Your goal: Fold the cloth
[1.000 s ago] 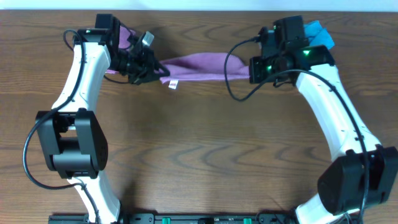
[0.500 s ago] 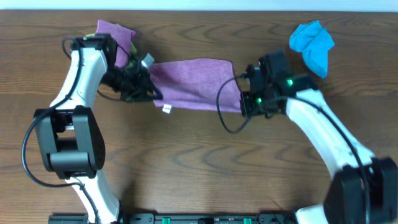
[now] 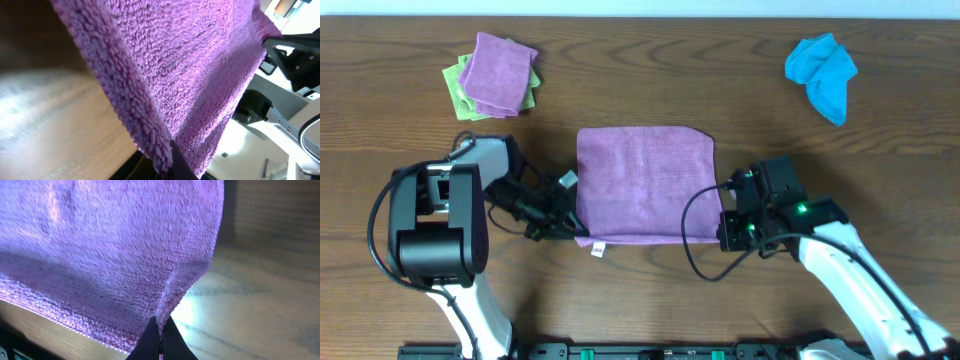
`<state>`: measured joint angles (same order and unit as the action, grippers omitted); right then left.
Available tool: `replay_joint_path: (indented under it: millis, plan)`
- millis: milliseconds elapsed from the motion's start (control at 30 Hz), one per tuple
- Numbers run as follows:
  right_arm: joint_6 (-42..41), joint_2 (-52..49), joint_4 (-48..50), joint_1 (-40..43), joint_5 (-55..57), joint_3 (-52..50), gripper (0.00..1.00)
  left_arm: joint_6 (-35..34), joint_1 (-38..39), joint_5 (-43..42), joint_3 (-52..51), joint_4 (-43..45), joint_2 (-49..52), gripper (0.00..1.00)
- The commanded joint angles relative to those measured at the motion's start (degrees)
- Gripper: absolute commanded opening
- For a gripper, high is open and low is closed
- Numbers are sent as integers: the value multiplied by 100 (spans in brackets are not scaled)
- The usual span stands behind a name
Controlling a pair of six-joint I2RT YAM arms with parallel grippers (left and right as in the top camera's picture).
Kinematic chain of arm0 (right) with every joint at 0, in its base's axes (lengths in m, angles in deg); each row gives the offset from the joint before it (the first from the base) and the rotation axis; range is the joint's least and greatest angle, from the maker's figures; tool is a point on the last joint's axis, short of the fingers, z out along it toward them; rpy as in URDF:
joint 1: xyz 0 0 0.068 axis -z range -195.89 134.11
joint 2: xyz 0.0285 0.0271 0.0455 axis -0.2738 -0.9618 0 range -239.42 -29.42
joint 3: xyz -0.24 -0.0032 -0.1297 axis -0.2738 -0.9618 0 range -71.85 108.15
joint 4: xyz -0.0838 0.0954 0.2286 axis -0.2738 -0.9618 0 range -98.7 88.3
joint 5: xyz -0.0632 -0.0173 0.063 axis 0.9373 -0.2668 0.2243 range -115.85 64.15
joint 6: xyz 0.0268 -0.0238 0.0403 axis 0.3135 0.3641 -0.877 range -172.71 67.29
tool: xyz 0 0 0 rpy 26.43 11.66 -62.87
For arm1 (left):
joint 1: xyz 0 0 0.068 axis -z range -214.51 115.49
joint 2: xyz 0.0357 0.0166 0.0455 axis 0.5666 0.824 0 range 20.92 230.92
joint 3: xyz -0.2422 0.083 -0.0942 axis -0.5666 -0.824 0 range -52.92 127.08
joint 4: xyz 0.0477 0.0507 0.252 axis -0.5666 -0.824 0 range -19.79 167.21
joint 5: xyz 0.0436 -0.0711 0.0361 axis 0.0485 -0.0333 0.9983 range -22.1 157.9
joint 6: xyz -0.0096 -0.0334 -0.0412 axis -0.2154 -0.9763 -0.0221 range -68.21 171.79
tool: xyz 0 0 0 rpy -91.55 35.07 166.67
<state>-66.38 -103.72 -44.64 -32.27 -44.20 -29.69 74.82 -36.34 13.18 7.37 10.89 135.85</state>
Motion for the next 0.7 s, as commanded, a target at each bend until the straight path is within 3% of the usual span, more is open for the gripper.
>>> replay_joint_path:
  millis: [0, 267, 667]
  plan:
    - [-107, 291, 70, 42, 551, -55, 2, 186, -127, 26, -173, 70, -380, 6]
    - [-107, 262, 1191, 44, 662, -59, 1, -487, -127, -155, -168, 717, -1036, 6]
    - [-87, -697, 2892, 46, 944, -57, 1, -2927, -114, 435, -168, 3091, -1231, 6]
